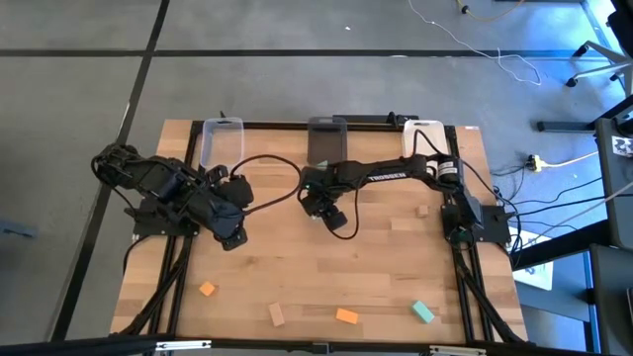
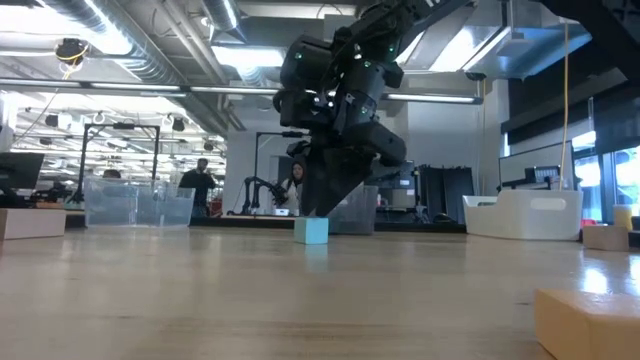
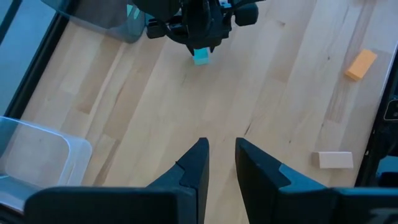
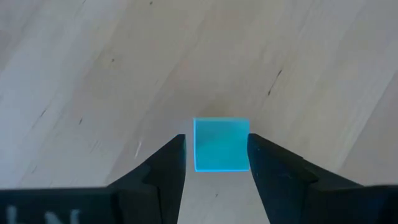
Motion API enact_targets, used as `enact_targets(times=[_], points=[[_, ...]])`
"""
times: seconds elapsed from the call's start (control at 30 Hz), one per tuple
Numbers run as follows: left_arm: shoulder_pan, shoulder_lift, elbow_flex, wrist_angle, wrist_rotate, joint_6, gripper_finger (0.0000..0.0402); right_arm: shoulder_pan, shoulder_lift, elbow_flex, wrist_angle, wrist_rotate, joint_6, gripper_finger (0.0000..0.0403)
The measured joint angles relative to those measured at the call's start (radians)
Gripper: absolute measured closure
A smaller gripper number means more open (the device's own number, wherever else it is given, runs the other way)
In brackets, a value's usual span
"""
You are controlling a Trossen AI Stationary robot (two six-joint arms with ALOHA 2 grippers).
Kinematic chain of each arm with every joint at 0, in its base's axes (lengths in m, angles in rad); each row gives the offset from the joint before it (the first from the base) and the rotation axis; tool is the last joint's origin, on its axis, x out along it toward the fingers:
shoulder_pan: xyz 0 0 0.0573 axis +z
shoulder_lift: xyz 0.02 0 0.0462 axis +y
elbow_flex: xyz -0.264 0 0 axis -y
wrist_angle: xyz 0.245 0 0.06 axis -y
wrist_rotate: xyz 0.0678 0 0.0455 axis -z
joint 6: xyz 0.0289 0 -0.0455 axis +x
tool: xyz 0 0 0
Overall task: Sort & place blocks by color
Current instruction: Put the top blue block into the black bin
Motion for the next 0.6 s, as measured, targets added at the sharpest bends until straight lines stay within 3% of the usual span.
enact_targets(times=[0.6], points=[[0.000,0.000,0.000,0.000,-0.001,0.000,0.0332,0.000,0.080,0.002,0.031,0.002,0.004,0.0244]])
